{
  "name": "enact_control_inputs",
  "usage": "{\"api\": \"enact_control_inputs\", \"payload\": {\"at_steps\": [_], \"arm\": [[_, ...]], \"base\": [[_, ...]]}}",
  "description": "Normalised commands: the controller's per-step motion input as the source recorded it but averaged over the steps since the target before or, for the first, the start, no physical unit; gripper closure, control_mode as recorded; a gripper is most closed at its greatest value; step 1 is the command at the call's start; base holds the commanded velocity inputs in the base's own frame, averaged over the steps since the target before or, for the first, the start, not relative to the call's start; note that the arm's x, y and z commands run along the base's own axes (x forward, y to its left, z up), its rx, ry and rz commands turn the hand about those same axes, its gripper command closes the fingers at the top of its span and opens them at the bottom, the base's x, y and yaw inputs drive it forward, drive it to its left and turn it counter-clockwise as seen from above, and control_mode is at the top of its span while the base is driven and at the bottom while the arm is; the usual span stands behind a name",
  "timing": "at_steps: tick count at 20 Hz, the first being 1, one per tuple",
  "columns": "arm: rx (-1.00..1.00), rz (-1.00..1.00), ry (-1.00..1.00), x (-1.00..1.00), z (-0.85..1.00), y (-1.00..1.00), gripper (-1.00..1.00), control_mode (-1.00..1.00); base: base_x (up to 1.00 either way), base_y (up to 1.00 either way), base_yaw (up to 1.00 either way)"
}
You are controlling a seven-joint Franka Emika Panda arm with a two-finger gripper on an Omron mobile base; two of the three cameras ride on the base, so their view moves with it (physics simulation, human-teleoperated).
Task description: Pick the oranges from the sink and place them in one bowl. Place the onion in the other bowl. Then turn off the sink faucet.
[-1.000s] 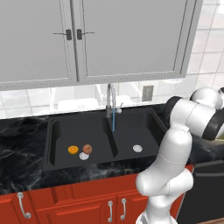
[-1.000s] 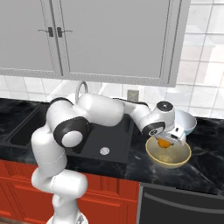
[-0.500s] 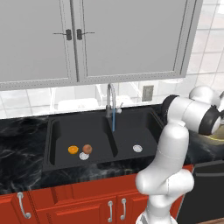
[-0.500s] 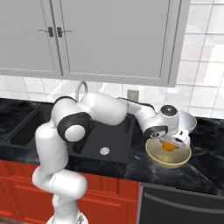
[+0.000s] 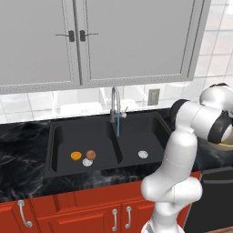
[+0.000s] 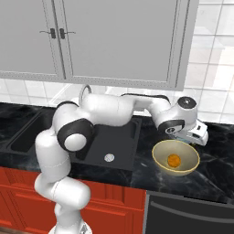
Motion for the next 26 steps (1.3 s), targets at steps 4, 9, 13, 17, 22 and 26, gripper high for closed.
{"api": "enact_control_inputs", "payload": {"at_steps": [4, 9, 13, 17, 22, 26], "arm": [[-0.01, 0.0, 0.0, -0.22, 0.25, 0.11, -1.0, -1.0], [-0.07, 0.0, 0.0, -0.42, 0.03, 0.61, -1.0, -1.0], [-0.11, 0.0, 0.0, -0.36, 0.0, 0.96, -1.0, -1.0], [-0.13, 0.0, 0.0, -0.29, 0.0, 0.97, -1.0, -1.0], [-0.15, 0.0, 0.0, -0.36, 0.0, 0.95, -1.0, -1.0], [-0.09, 0.0, 0.0, -0.28, 0.07, 0.74, -1.0, -1.0]], "base": [[0.0, 0.0, 0.0], [0.0, 0.0, 0.0], [0.0, 0.0, 0.0], [0.0, 0.0, 0.0], [0.0, 0.0, 0.0], [0.0, 0.0, 0.0]]}}
